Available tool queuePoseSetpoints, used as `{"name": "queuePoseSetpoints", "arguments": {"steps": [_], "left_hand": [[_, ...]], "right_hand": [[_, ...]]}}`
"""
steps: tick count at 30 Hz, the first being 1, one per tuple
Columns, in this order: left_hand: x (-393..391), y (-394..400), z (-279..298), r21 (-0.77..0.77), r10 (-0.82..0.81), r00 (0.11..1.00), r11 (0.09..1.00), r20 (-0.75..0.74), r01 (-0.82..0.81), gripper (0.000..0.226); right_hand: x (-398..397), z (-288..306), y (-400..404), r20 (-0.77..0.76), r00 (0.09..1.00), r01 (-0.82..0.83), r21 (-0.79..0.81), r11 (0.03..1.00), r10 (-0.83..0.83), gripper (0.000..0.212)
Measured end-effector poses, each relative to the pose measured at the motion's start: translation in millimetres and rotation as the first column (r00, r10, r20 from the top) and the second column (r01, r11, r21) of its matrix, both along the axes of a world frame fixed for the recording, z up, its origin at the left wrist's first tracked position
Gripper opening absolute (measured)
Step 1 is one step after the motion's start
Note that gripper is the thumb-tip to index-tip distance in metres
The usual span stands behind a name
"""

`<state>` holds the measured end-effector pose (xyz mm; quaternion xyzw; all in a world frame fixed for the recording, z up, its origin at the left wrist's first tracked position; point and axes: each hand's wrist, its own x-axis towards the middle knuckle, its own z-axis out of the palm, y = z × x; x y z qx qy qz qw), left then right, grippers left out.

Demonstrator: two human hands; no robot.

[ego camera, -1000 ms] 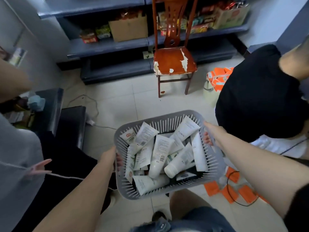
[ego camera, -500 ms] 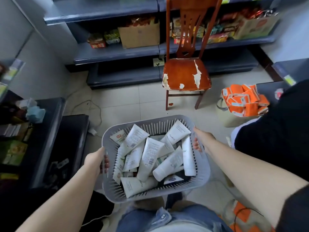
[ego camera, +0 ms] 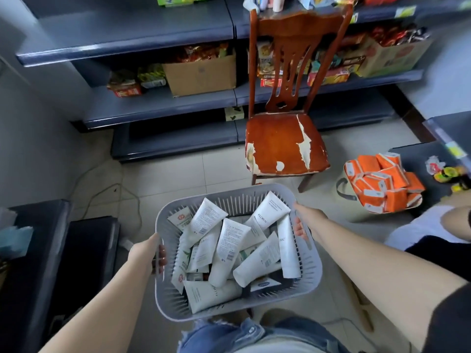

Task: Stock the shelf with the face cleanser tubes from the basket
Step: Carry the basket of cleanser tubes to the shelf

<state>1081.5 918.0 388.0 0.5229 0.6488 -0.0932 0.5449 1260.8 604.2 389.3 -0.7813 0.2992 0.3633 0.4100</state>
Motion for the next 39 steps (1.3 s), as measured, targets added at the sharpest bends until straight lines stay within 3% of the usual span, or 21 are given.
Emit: {"name": "queuePoseSetpoints", "arguments": {"steps": [7,15,23,29,36,39], "left_hand": [[130.3,54.8,12.6,0.039,-0.061,0.996,0.998,0.064,0.058,0.031],[280.5,84.5,15.6,0.088,-0.113,0.993,0.99,0.035,0.11,0.023],[398.9,95.8,1.1,0.051,-0.162,0.986,0.986,0.022,0.161,0.033],[497.1,99.7,-12.1,-0.003,-0.263,0.965,0.965,0.002,0.263,0.033],[618.0,108.5,-40.4,-0.052,-0.494,0.869,0.868,-0.002,0.494,0.04],[659.7,107.3,-50.3,-0.059,-0.649,0.759,0.757,0.048,0.651,0.044]], "right_hand": [[107.8,2.7,45.4,0.054,0.994,0.097,0.017,0.995,-0.098,0.049],[243.6,-4.0,69.7,0.051,0.987,0.148,0.045,0.988,-0.15,0.048],[356.1,-6.3,67.6,0.051,0.98,0.19,0.044,0.981,-0.193,0.048],[406.5,-23.9,56.1,0.02,0.934,0.355,0.047,0.934,-0.356,0.052],[425.1,-30.2,56.7,0.02,0.817,0.571,0.114,0.813,-0.577,0.042],[423.4,-32.1,63.0,0.062,0.749,0.652,0.111,0.75,-0.66,0.04]]}}
